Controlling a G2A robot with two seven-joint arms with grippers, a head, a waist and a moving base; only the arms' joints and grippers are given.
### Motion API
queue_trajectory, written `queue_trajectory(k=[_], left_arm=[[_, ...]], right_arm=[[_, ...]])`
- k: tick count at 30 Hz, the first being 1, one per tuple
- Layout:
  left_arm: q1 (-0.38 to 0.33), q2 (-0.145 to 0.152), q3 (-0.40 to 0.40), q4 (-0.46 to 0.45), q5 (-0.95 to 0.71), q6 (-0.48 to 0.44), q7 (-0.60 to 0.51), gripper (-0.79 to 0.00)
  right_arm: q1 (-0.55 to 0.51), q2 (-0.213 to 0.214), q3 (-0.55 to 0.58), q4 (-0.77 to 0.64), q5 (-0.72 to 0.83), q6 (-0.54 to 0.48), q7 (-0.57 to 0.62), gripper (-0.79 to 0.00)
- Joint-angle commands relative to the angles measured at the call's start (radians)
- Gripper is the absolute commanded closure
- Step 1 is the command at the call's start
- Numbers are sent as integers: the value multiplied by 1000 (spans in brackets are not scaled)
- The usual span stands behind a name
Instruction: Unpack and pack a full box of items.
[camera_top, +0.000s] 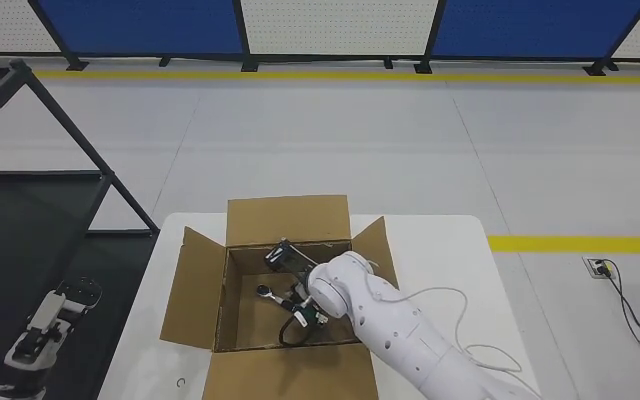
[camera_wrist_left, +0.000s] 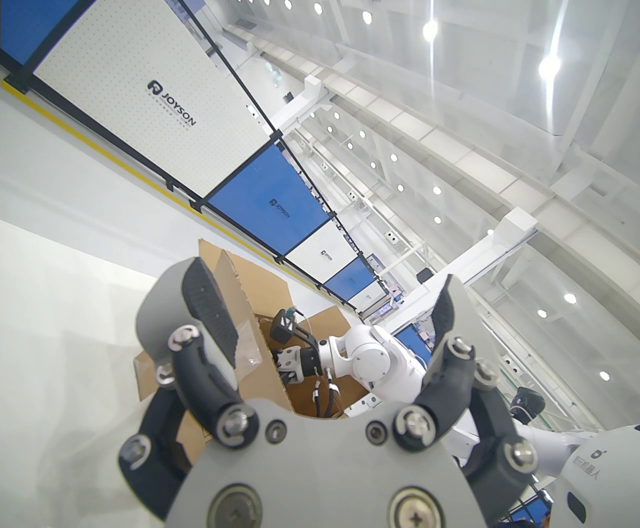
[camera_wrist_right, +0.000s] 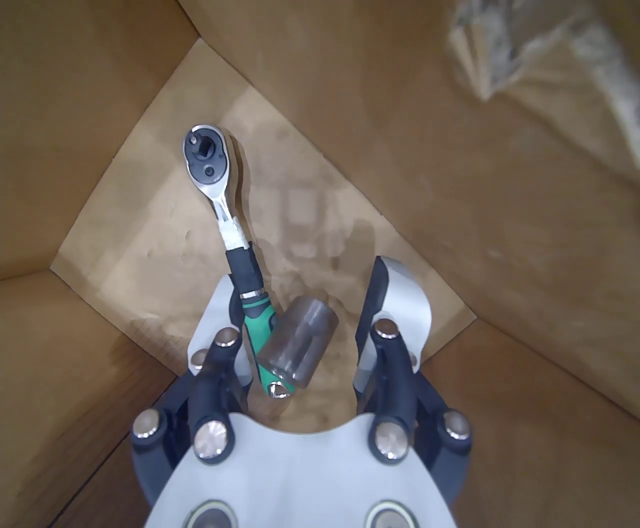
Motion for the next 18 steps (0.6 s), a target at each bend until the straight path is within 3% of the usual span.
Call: queue_trajectory(k=[1, 5, 9, 11, 18], left_arm=[[0, 0, 0, 0, 0, 0, 0, -785], [0, 0, 0, 0, 0, 0, 0, -785], [0, 0, 0, 0, 0, 0, 0, -785], [0, 0, 0, 0, 0, 0, 0, -785], [0, 0, 0, 0, 0, 0, 0, -785]], right_arm=[[-20, 12, 18, -57, -25, 15, -2, -514], [-89, 49, 69, -207, -92, 36, 15, -508], [-180, 92, 138, -377, -166, 36, 47, -428], [-230, 111, 176, -465, -194, 21, 54, -391], [-391, 166, 313, -704, -245, -74, 51, -385]])
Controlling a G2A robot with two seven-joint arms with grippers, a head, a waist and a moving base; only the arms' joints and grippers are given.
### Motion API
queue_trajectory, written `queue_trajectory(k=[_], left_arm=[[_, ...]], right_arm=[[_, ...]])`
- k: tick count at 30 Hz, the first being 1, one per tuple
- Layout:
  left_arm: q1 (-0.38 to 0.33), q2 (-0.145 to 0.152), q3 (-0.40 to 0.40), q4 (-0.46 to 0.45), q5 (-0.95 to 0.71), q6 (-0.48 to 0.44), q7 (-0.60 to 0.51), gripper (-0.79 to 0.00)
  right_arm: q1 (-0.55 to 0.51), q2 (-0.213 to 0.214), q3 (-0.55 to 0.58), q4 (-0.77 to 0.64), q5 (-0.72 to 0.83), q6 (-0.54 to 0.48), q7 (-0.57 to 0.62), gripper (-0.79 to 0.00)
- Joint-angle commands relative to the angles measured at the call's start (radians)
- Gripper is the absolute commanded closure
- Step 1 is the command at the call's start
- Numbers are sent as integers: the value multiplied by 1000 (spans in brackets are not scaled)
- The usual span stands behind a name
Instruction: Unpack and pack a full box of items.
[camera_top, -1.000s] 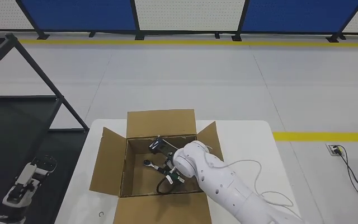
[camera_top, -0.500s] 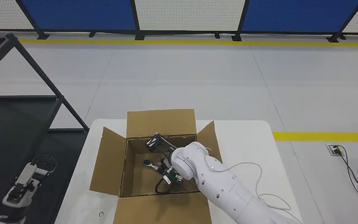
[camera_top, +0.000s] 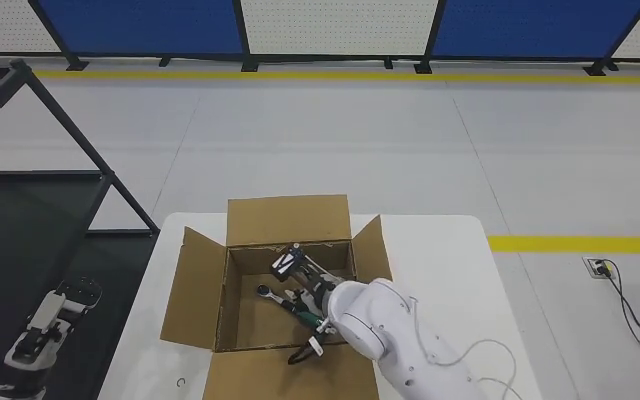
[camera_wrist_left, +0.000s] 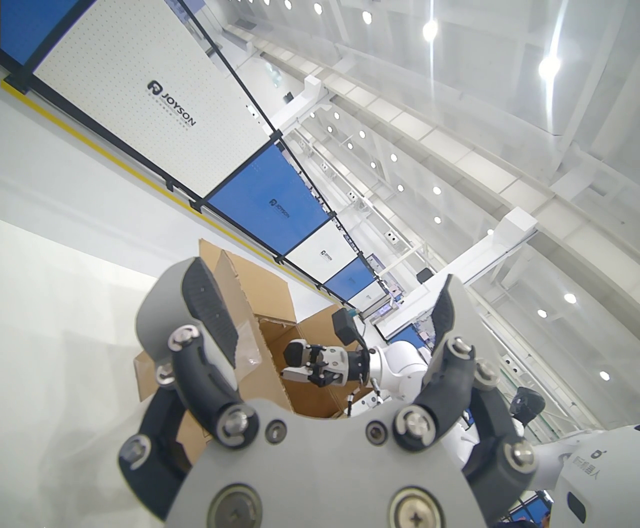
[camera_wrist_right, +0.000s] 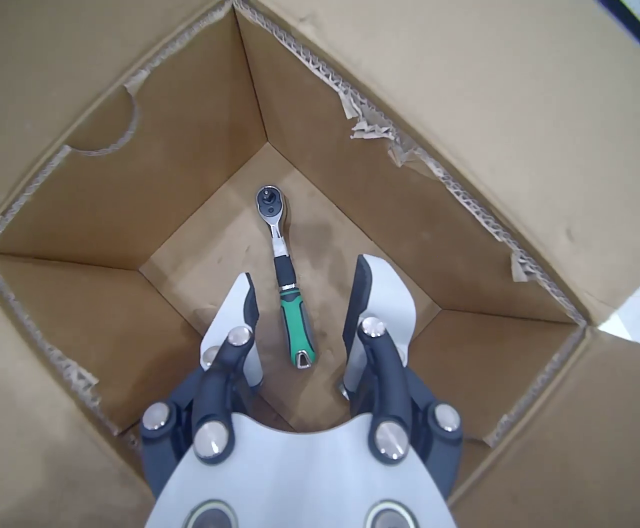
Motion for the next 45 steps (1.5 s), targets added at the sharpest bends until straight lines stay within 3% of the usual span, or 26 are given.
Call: queue_trajectory(k=[1, 7, 9, 11, 12, 18, 24, 30, 36, 45], left_arm=[[0, 0, 0, 0, 0, 0, 0, -785], [0, 0, 0, -1, 1, 2, 3, -785], [-2, 0, -1, -10, 1, 14, 14, -785], [-5, 0, -6, -13, -3, 16, 13, -785], [-7, 1, -8, -13, -7, 16, 8, -785], [-18, 10, -31, -4, -58, 2, -83, -785], [-22, 27, -72, 16, -192, 14, -281, -785], [-26, 40, -99, 52, -286, 28, -435, -785], [-17, 51, -123, 82, -305, 6, -553, -785], [-15, 52, -127, 85, -300, 2, -565, -785]], right_arm=[[-37, 11, 41, -55, 5, -31, -9, -385], [-128, 41, 158, -222, 60, -140, -37, -428], [-154, 49, 192, -283, 62, -162, -36, -539], [-180, 56, 215, -348, 15, -143, -40, -754], [-196, 58, 218, -379, -3, -132, -43, -785], [-260, 70, 278, -511, -40, -101, -52, -785], [-324, 87, 400, -585, -18, -102, -33, -785], [-277, 99, 527, -480, 142, -77, 113, -785], [-264, 102, 552, -444, 182, -88, 133, -785], [-278, 105, 547, -412, 219, -90, 117, -785]])
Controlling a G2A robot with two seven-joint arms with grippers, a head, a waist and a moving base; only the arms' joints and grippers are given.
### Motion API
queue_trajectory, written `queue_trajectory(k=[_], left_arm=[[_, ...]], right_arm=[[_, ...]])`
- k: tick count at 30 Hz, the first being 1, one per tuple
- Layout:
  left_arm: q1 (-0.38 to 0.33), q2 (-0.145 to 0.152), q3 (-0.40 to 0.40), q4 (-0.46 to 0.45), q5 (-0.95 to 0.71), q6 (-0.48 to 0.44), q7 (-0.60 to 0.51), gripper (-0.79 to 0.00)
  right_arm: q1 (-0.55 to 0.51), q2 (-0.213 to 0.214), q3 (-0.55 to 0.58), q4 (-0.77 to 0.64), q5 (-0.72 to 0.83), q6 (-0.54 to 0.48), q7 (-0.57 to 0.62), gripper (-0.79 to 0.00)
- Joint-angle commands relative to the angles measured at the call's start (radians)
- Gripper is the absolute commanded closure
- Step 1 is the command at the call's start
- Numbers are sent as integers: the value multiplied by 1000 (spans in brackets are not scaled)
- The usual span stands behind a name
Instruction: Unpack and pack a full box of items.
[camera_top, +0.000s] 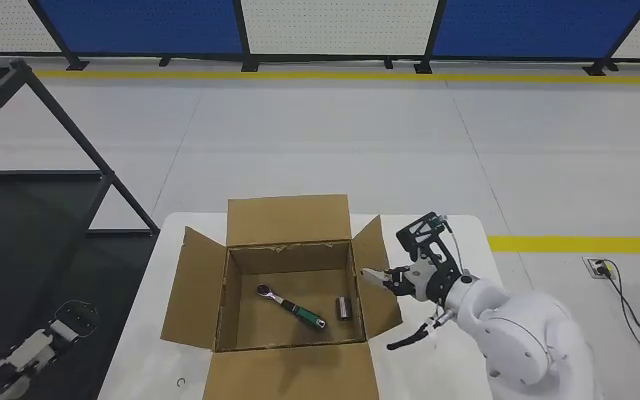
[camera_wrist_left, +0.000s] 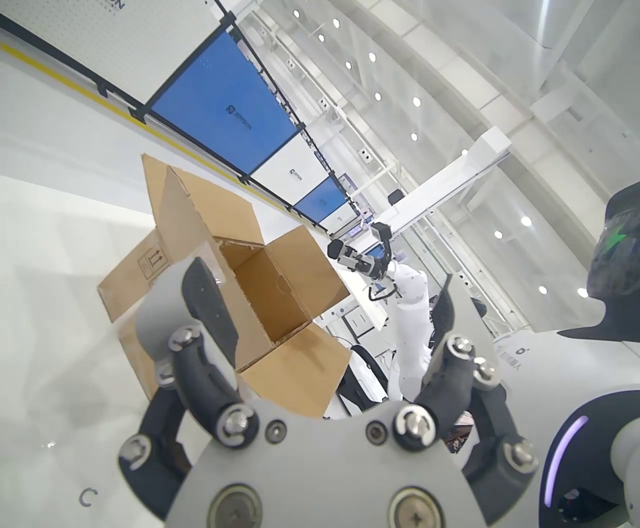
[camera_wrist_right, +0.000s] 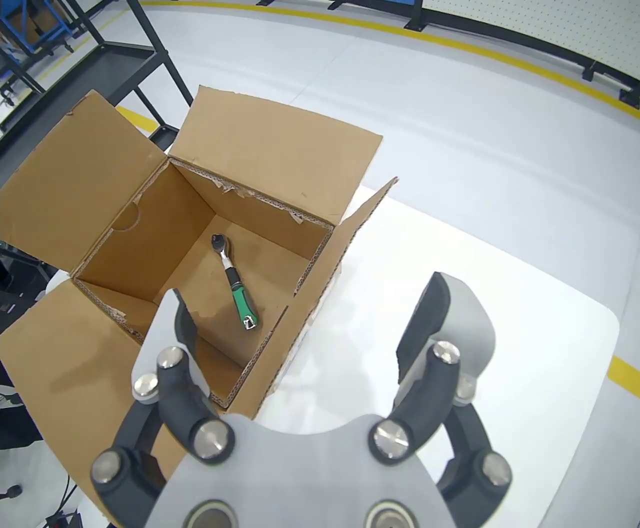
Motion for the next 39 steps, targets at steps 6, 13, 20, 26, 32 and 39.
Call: queue_trajectory(k=[6, 13, 20, 26, 32, 39], left_arm=[[0, 0, 0, 0, 0, 0, 0, -785], [0, 0, 0, 0, 0, 0, 0, -785], [0, 0, 0, 0, 0, 0, 0, -785], [0, 0, 0, 0, 0, 0, 0, -785], [0, 0, 0, 0, 0, 0, 0, -785], [0, 0, 0, 0, 0, 0, 0, -785]], right_arm=[[36, 7, -7, 60, 64, 47, 55, -785], [59, 12, -14, 91, 127, 89, 77, 0], [32, 22, -8, 69, 161, 119, 93, 0], [-21, 32, -4, 15, 178, 140, 86, -99], [-48, 39, -7, -27, 183, 159, 76, -785], [-57, 42, -5, -35, 190, 168, 35, -785]])
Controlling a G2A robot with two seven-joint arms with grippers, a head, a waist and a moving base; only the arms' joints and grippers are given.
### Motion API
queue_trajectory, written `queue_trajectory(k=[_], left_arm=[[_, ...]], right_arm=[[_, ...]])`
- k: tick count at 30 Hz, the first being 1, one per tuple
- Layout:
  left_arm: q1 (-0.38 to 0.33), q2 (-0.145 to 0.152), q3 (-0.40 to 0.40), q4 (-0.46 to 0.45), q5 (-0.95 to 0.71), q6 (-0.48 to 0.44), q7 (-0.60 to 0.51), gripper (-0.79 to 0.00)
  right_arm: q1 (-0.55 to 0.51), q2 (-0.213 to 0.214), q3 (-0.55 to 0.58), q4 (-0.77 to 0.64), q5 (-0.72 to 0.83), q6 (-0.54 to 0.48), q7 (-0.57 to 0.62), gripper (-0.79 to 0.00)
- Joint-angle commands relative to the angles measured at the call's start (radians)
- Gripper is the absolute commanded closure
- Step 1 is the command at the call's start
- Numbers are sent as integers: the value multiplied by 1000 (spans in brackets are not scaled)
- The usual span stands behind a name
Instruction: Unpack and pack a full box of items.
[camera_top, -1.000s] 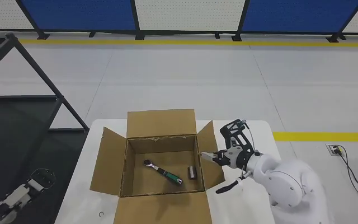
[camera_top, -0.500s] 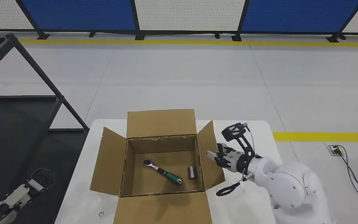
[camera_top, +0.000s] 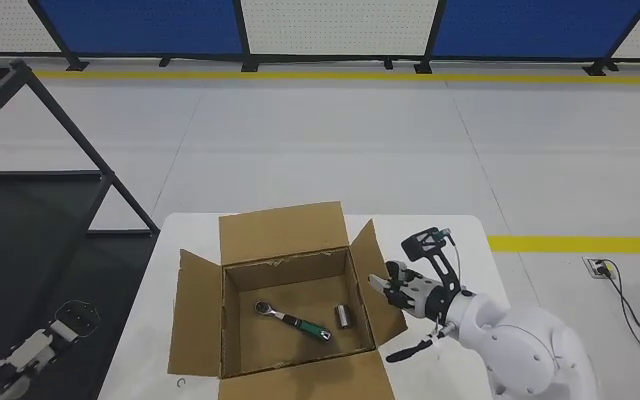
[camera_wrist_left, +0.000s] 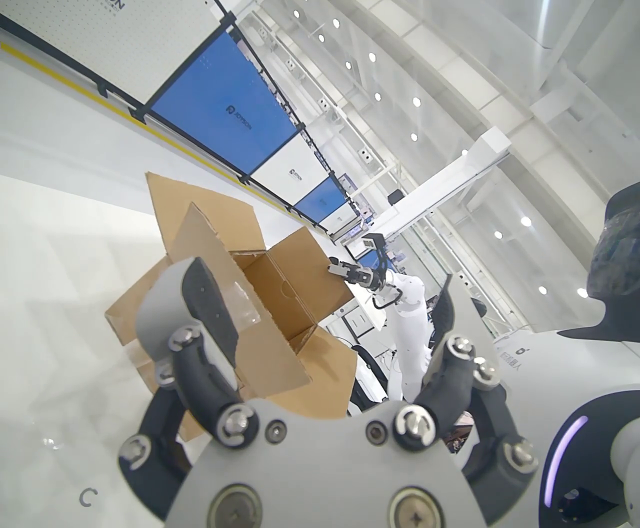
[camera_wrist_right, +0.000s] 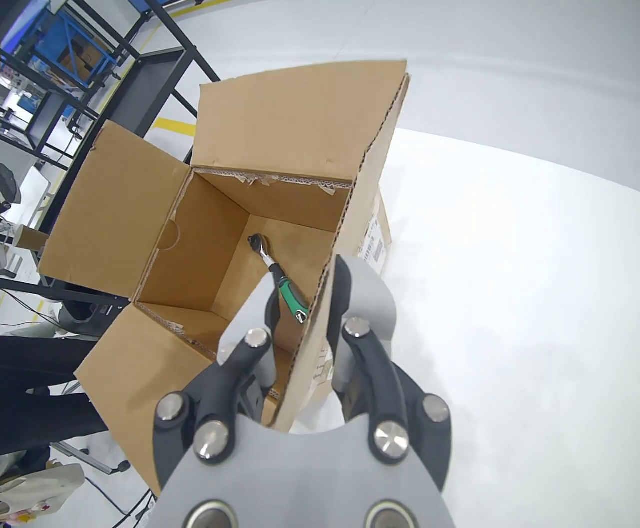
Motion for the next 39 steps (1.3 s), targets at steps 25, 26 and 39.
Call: queue_trajectory(k=[25, 26, 39], left_arm=[[224, 55, 107, -172, 569, -410, 290, -785], [219, 59, 108, -174, 596, -410, 290, -785], [178, 58, 159, -169, 950, -410, 509, -785]], right_arm=[[-63, 26, 76, 10, 99, -52, -105, -785], [-64, 27, 79, 12, 104, -55, -107, -785], [-38, 46, 81, 61, 146, -81, -112, -785]])
